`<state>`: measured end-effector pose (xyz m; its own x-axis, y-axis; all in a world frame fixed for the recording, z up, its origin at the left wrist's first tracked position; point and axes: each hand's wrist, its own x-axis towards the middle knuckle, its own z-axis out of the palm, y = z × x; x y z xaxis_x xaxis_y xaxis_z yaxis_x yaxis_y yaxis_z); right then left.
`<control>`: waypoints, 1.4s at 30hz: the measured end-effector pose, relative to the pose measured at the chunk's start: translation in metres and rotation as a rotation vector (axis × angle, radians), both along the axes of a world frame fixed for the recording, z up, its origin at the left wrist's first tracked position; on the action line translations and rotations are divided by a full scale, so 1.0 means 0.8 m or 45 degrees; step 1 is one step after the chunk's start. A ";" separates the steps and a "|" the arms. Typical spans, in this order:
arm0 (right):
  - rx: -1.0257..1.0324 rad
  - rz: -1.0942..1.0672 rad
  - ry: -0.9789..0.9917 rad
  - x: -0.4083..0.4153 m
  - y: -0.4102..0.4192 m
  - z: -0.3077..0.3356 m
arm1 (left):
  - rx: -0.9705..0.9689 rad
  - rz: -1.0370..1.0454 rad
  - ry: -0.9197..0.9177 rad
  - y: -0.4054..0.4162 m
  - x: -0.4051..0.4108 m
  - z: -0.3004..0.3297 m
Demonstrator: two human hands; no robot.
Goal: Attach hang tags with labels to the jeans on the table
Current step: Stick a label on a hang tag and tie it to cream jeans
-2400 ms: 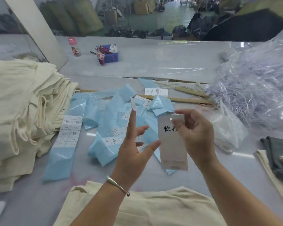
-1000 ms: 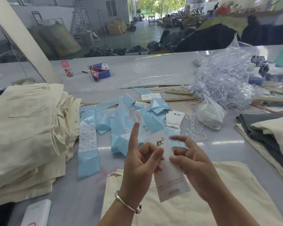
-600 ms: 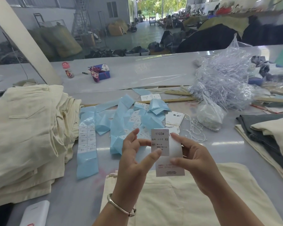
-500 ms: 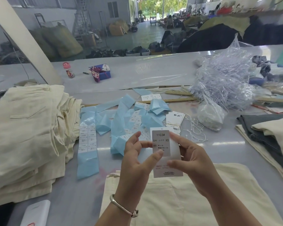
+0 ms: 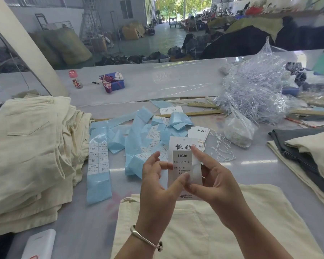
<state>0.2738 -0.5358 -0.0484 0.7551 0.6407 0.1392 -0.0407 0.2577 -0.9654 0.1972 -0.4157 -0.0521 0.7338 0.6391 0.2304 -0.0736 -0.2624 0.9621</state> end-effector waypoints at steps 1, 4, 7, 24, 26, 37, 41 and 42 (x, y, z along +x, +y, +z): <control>0.019 0.001 0.005 -0.002 0.000 0.000 | -0.024 -0.006 -0.015 -0.001 0.000 0.002; 0.071 -0.020 0.013 -0.005 0.001 0.000 | -0.132 -0.069 -0.087 -0.004 0.001 0.004; 0.118 -0.045 0.020 -0.008 0.002 0.002 | -0.224 -0.118 -0.228 -0.011 0.000 0.004; 0.283 -0.083 0.309 0.002 0.009 0.010 | -0.481 -0.271 -0.318 -0.005 0.007 0.003; 0.270 -0.078 0.366 0.007 0.012 0.012 | -0.478 -0.299 -0.292 -0.004 0.009 0.000; 0.221 -0.359 0.462 0.026 0.017 0.024 | -0.421 -0.417 -0.193 0.003 0.012 -0.016; 0.237 -0.436 0.425 0.024 0.020 0.023 | -0.423 -0.479 -0.160 0.008 0.013 -0.017; 0.240 -0.455 0.404 0.023 0.021 0.022 | -0.434 -0.488 -0.154 0.009 0.014 -0.017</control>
<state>0.2925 -0.5189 -0.0311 0.9462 0.3206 -0.0442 -0.2018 0.4776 -0.8551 0.2087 -0.4081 -0.0656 0.9106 0.3836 0.1538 -0.2188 0.1317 0.9668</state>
